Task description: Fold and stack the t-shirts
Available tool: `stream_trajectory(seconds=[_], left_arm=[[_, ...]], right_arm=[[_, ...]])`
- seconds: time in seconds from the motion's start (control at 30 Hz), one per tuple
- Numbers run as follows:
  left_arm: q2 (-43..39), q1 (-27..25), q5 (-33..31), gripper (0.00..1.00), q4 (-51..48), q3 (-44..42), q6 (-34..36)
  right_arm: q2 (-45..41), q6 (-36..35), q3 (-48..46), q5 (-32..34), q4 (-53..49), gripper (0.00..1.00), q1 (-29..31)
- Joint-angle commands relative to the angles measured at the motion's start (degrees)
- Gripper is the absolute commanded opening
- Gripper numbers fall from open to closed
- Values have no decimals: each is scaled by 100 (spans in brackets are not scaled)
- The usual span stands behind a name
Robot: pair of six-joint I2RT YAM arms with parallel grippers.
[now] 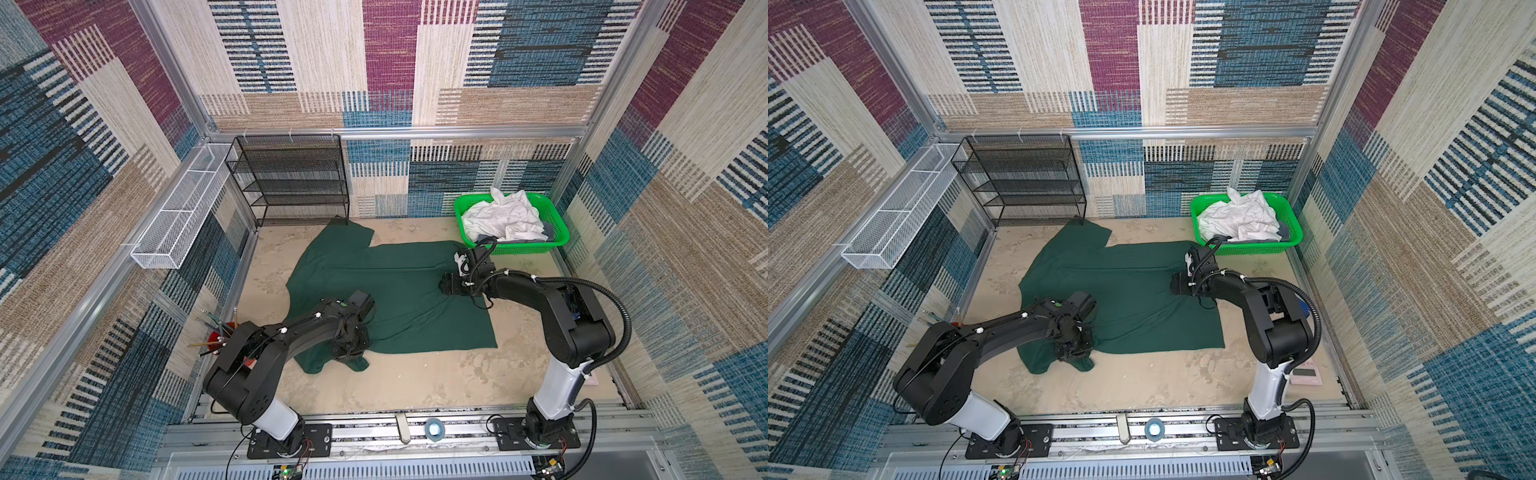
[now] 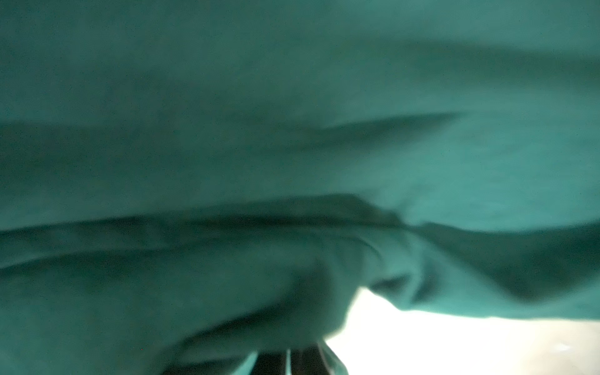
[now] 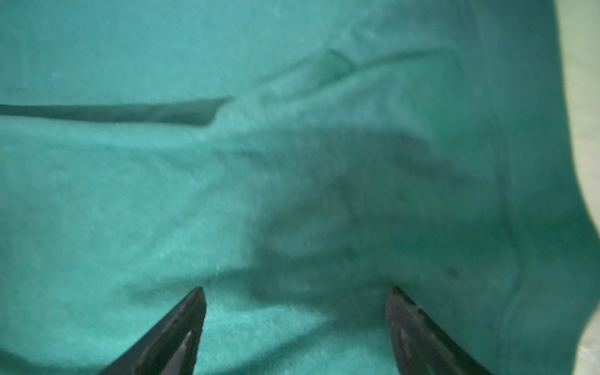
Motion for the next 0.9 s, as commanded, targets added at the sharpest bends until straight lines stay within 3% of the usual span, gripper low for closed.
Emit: stream_trajectory(seconds=[0.0,0.27,0.37,0.47,0.57,0.6,0.73,0.8,0.87], left_arm=[[-238,-279,62,0,-315,182,137],[-677,-1050,633,0,-1549,1369,157],[-548,-952,126,3,-1600,1851,333],[-103,-434,-331,0,-1160,2105,517],[434,98,-691,6,-273,2305,708],[636,204,-868,12,-88,2414,741],[1333,382,-1583,28,-46,2972,894],[1315,358,-1727,33,-201,2923,854],[900,225,-1749,35,-95,2327,727]], right_arm=[[-51,64,-46,27,-174,88,1],[-144,30,-223,-1,-136,88,1],[-191,34,-302,-11,-103,88,1],[-205,33,-407,-37,-57,88,1],[-260,43,-560,-72,1,88,1],[-282,45,-610,-64,8,88,1],[-448,64,-796,-20,44,88,0],[-497,65,-848,-41,51,88,1],[-517,68,-880,-44,53,88,1]])
